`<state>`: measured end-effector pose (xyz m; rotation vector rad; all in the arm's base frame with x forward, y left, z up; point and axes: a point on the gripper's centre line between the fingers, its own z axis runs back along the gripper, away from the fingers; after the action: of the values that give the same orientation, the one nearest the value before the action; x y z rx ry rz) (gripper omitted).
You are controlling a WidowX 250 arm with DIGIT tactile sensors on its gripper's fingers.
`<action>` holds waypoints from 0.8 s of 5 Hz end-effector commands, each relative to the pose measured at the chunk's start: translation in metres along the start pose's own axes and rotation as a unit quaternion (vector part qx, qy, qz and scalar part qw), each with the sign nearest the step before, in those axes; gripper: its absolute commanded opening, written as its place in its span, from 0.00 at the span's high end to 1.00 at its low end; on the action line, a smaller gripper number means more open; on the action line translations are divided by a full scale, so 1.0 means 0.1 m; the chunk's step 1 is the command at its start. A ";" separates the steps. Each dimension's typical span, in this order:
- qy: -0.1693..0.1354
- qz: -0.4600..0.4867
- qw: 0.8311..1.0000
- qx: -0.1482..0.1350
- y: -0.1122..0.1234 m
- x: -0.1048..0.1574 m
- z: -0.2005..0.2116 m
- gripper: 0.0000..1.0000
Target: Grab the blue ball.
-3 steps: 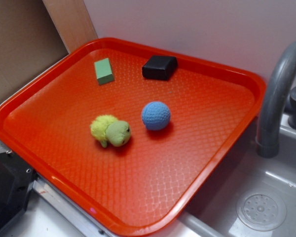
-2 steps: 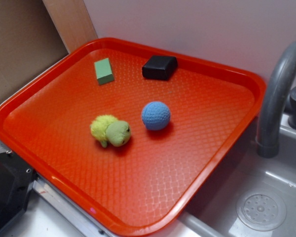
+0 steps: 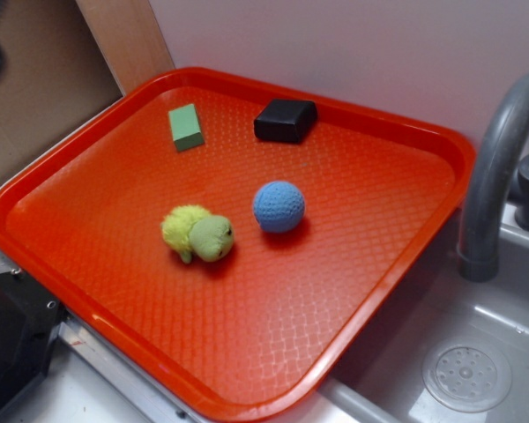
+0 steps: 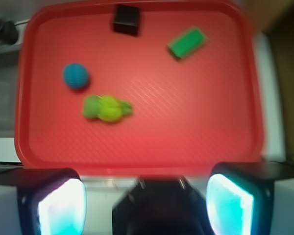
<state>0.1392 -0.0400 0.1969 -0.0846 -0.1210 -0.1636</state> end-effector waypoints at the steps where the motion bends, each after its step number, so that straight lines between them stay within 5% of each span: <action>1: -0.051 -0.122 0.989 -0.062 -0.09 0.16 -0.20 0.00; 3: -0.051 -0.122 0.989 -0.062 -0.09 0.16 -0.20 0.00; 4: 0.048 -0.168 0.984 -0.027 -0.43 0.69 -0.59 0.00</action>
<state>0.2074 -0.0891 0.1353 -0.1063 0.0112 -0.4786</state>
